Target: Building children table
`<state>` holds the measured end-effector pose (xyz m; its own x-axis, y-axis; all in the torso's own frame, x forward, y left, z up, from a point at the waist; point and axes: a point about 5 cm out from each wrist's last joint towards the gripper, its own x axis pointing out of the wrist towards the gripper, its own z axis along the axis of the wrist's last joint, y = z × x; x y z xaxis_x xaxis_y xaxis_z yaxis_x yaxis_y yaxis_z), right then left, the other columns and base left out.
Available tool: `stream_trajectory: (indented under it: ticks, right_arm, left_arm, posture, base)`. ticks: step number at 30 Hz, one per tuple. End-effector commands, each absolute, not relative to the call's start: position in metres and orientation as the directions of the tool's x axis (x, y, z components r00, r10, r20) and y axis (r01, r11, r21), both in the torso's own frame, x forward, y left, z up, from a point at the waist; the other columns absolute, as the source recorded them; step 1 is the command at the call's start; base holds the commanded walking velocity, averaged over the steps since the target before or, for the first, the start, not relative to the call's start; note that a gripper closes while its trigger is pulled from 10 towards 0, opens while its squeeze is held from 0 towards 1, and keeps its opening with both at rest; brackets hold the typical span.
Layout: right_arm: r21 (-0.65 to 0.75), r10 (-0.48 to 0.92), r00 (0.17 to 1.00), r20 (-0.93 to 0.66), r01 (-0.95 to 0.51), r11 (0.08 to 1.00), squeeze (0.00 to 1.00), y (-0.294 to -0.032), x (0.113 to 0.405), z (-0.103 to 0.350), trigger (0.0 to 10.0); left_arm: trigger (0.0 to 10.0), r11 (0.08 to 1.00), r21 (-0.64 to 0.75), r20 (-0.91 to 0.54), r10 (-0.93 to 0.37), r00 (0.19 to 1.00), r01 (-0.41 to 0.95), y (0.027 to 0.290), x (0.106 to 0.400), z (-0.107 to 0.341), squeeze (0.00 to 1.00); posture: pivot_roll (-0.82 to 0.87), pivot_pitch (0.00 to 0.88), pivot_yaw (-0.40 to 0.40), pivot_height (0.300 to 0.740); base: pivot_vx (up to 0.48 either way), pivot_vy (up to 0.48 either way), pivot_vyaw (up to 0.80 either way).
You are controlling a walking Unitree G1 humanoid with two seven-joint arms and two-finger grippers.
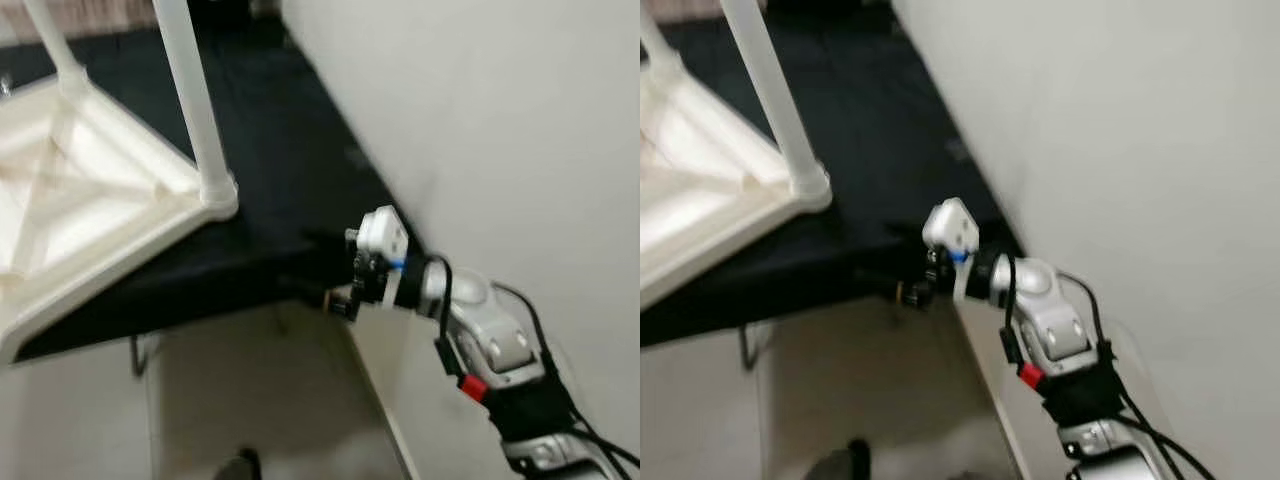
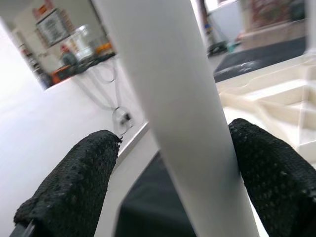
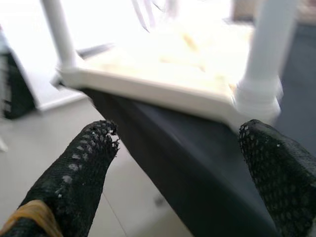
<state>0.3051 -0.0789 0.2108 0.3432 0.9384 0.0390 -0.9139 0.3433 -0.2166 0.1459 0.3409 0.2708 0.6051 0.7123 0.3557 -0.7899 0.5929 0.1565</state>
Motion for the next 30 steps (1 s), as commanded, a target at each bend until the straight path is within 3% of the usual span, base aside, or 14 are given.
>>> stream_trajectory:
  ticks: [1, 14, 15, 16, 18, 19, 22, 25, 30]
  right_arm:
    - [-0.217, 0.934, 0.358, 0.024, -0.91, 0.354, 0.0, -0.084, 0.305, 0.208, 10.0]
    - [-0.231, 0.922, 0.386, 0.037, -0.894, 0.383, 0.0, -0.079, 0.307, 0.209, 10.0]
    - [-0.242, 0.899, 0.434, 0.06, -0.867, 0.435, 0.0, -0.077, 0.313, 0.213, 10.0]
    - [-0.242, 0.899, 0.434, 0.06, -0.867, 0.435, 0.0, -0.077, 0.313, 0.213, 10.0]
    - [-0.227, 0.835, 0.541, 0.104, -0.804, 0.549, 0.0, -0.076, 0.328, 0.219, 10.0]
    - [-0.227, 0.835, 0.541, 0.104, -0.804, 0.549, 0.0, -0.076, 0.328, 0.219, 10.0]
    - [-0.18, 0.764, 0.63, 0.14, -0.742, 0.646, 0.0, -0.078, 0.342, 0.228, 10.0]
    - [-0.197, 0.76, 0.639, 0.116, -0.735, 0.648, 0.0, -0.083, 0.344, 0.228, 10.0]
    - [-0.2, 0.715, 0.694, 0.082, -0.692, 0.694, 0.0, -0.096, 0.348, 0.222, 10.0]
  left_arm:
    - [10.0, 0.559, 0.164, 0.356, 0.735, 0.577, -0.813, 0.345, 0.14, 0.27, 0.0]
    - [10.0, 0.605, 0.156, 0.353, 0.704, 0.616, -0.781, 0.34, 0.148, 0.27, 0.0]
    - [10.0, 0.717, 0.145, 0.294, 0.626, 0.722, -0.681, 0.329, 0.161, 0.26, 0.0]
    - [10.0, 0.717, 0.145, 0.294, 0.626, 0.722, -0.681, 0.329, 0.161, 0.26, 0.0]
    - [10.0, 0.842, 0.153, 0.221, 0.481, 0.848, -0.517, 0.305, 0.178, 0.247, 0.0]
    - [10.0, 0.842, 0.153, 0.221, 0.481, 0.848, -0.517, 0.305, 0.178, 0.247, 0.0]
    - [10.0, 0.961, 0.158, 0.144, 0.205, 0.968, -0.227, 0.257, 0.192, 0.229, 0.0]
    - [10.0, 0.989, 0.124, 0.118, 0.063, 0.991, -0.078, 0.232, 0.194, 0.221, 0.0]
    - [10.0, 0.999, 0.036, 0.107, -0.017, 0.994, 0.014, 0.213, 0.199, 0.216, 0.0]
  posture:
    - [0.11, 0.264, -0.078, 0.74]
    - [0.11, 0.267, -0.075, 0.74]
    - [0.11, 0.268, -0.074, 0.74]
    - [0.11, 0.268, -0.074, 0.74]
    - [0.11, 0.268, -0.074, 0.74]
    - [0.11, 0.268, -0.074, 0.74]
    - [0.11, 0.272, -0.072, 0.74]
    - [0.11, 0.273, -0.071, 0.74]
    - [0.1, 0.274, -0.066, 0.74]
  base:
    - [0.0, 0.0, 0.79]
    - [0.0, 0.0, 0.79]
    - [0.0, 0.0, 0.79]
    - [0.0, 0.0, 0.79]
    - [0.0, 0.0, 0.79]
    - [0.0, 0.0, 0.79]
    - [0.0, 0.0, 0.0]
    - [0.0, 0.0, 0.0]
    - [0.0, 0.0, 0.0]
